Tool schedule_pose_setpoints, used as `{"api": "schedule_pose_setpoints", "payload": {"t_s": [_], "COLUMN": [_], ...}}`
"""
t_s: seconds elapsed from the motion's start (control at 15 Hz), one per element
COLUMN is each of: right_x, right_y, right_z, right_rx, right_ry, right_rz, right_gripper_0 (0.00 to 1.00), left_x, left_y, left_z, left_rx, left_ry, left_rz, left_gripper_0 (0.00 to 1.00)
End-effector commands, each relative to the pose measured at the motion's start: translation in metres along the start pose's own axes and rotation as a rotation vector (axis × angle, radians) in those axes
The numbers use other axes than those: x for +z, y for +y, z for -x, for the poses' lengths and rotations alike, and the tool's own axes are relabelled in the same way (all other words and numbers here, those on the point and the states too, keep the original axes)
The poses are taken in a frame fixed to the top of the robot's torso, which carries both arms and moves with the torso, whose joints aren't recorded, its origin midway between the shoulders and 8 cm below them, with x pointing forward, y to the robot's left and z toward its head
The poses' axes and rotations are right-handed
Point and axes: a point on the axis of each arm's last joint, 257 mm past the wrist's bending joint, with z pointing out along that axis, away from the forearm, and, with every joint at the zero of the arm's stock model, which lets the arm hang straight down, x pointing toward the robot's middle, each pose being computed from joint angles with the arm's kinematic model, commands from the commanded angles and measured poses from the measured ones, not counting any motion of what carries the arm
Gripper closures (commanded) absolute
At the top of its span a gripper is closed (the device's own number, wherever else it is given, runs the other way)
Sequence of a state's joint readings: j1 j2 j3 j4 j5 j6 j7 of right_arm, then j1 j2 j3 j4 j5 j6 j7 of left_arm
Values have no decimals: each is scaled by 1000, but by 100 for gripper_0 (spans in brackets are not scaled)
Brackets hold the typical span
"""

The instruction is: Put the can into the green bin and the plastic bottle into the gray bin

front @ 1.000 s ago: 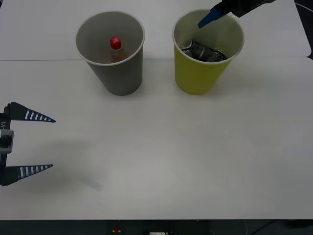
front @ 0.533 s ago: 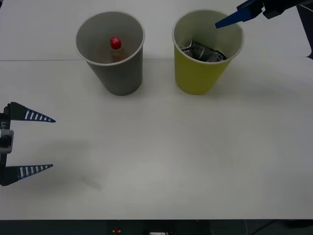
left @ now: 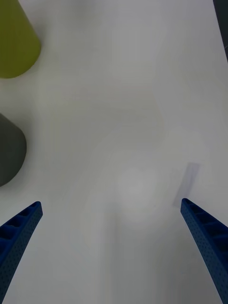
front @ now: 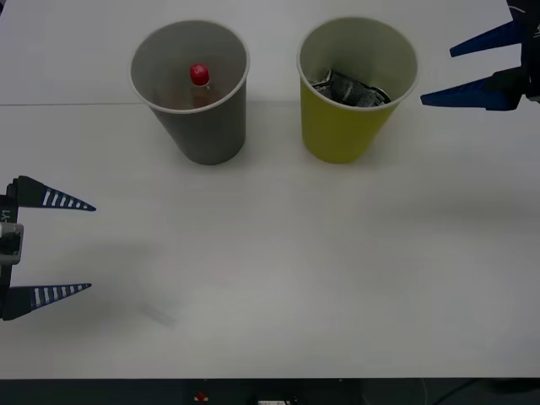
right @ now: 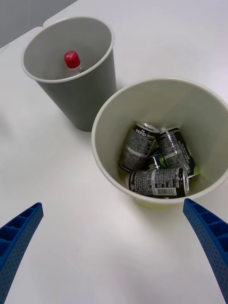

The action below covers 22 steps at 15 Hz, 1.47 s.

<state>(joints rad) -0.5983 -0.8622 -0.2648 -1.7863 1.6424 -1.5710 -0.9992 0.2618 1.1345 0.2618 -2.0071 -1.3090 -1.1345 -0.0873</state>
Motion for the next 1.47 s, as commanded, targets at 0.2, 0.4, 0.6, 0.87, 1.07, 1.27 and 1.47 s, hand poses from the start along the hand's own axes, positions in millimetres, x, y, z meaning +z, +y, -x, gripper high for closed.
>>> {"api": "schedule_pose_setpoints", "payload": {"t_s": [0.2,0.4,0.6,0.87,1.07,1.27,1.47], "right_x": [-17,-25,-29,-37,-40,-42,-42], "right_y": [27,33,42,54,65,74,86], "right_z": [-51,-75,-93,-120,-138,-157,-169], "right_rx": [-118,-185,-228,-311,-346,-376,-370], "right_ry": [-27,-31,-42,-43,-48,-34,-24], "right_rz": [83,96,116,125,144,159,176], "right_gripper_0": [0,0,0,0,0,0,0], "left_x": [0,0,0,0,0,0,0], "left_y": [0,0,0,0,0,0,0], "left_z": [0,0,0,0,0,0,0], "left_rx": [0,0,0,0,0,0,0], "left_ry": [0,0,0,0,0,0,0], "left_rz": [0,0,0,0,0,0,0], "left_gripper_0": [0,0,0,0,0,0,0]}}
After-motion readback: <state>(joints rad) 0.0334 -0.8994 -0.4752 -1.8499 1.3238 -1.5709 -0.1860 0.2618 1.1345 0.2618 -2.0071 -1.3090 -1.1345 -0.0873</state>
